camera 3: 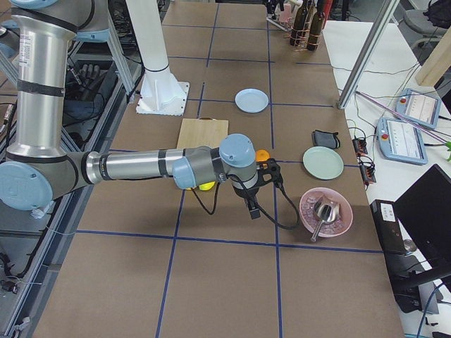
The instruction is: Pick orange to plate
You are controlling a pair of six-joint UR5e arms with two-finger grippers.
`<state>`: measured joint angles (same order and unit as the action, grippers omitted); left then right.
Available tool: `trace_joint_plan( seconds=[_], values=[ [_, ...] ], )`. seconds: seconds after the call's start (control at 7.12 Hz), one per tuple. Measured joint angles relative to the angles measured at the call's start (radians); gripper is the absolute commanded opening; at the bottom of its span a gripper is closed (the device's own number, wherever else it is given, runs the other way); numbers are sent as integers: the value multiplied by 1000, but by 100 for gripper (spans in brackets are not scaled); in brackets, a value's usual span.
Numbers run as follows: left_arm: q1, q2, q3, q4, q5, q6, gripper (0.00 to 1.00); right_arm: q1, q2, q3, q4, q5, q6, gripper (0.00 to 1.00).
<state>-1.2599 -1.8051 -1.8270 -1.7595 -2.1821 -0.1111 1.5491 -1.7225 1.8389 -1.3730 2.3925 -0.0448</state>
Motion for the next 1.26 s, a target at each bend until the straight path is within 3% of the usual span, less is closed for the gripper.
trace_joint_plan(
  seconds=[0.14,0.42,0.7,0.98,1.26],
  values=[
    [-120,95,42,14,-124,60,100,0,1,1,0,0,0,100],
    [-273,265,88,19,-229,120,100,-1,6,3,1,4,-2,100],
    [-314,366,101,32,-237,192,100,-8,23,7,18,9,0,100],
    [-318,395,99,92,-225,208,100,-40,56,9,27,5,47,100],
    [-317,398,92,115,-148,212,100,-181,129,13,42,-62,239,100]
  ],
)
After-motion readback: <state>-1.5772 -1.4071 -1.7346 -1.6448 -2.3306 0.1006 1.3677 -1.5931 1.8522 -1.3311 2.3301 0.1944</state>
